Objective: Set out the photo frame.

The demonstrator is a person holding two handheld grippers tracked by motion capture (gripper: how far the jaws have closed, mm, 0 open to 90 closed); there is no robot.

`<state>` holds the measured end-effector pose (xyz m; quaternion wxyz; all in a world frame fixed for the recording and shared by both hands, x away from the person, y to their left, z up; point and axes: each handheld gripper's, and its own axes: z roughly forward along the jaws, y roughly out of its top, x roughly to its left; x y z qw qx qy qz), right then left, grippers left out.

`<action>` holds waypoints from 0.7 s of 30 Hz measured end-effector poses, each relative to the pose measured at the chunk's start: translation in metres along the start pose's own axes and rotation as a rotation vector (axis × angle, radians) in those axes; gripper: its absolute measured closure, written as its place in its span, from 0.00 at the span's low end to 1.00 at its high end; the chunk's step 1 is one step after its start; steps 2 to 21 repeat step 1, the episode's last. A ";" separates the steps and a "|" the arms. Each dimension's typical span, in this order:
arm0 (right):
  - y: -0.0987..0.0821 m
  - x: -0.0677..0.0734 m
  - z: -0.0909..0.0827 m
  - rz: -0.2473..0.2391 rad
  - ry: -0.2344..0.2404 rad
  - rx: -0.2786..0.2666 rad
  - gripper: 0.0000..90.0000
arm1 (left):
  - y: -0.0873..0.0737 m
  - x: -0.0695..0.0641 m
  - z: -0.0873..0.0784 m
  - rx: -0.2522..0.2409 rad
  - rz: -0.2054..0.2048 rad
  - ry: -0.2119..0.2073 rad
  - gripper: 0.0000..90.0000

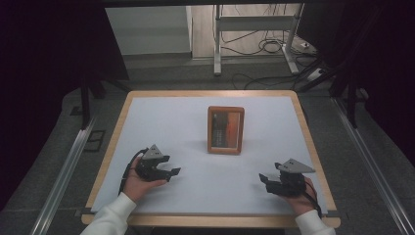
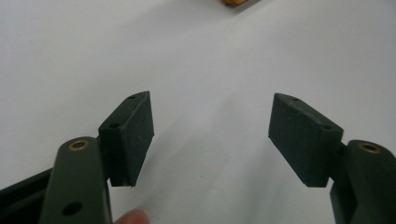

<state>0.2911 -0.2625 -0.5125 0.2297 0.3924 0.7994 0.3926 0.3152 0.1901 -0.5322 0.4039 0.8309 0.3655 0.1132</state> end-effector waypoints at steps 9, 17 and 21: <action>0.000 0.000 0.000 0.000 -0.013 -0.002 0.24 | 0.000 0.000 0.001 0.001 0.000 -0.001 0.34; 0.000 0.000 0.000 0.000 -0.013 -0.002 0.24 | 0.000 0.000 0.001 0.001 0.000 -0.001 0.34; 0.000 0.000 0.000 0.000 -0.013 -0.002 0.24 | 0.000 0.000 0.001 0.001 0.000 -0.001 0.34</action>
